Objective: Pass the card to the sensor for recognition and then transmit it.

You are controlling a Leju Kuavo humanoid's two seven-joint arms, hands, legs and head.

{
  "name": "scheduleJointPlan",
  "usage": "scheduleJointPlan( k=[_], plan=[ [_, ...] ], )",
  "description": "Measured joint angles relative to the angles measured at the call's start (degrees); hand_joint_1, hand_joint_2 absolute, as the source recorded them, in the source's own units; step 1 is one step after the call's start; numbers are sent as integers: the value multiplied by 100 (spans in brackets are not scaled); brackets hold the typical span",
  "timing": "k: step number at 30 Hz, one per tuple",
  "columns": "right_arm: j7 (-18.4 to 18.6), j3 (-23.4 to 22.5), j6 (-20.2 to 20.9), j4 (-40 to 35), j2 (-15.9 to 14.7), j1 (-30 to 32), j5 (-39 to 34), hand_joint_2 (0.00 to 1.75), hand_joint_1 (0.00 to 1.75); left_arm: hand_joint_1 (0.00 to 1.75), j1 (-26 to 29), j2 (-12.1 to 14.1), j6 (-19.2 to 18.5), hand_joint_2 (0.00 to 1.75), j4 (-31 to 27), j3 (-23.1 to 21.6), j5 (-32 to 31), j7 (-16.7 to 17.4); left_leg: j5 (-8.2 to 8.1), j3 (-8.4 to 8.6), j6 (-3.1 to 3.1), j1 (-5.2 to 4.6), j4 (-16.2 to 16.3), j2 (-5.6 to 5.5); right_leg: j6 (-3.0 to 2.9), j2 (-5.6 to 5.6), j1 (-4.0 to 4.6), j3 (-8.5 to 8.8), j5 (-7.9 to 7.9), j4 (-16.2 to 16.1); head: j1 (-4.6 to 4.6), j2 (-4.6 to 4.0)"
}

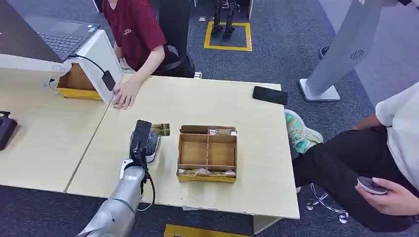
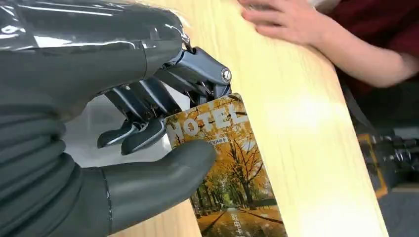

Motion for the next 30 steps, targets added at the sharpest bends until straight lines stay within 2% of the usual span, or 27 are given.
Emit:
scheduleJointPlan(
  k=[7,17,30],
  plan=[
    [-15,-42,7,0,18,-80,2,0,0,175,-228,-2,73,175,307,-145,74,29,3,1,1,0,0,6,-1,7,0,-1,8,0,-2,0],
    [-2,-77,9,0,22,-92,9,0,0,175,-324,92,35,175,390,-165,297,-43,4,1,0,0,-1,8,-1,8,0,-2,8,2,-2,0],
    [0,-92,9,0,22,-93,15,0,0,175,-338,461,90,175,390,-162,479,-76,4,0,0,1,-1,6,-1,8,0,-2,8,4,-2,0]
  ],
)
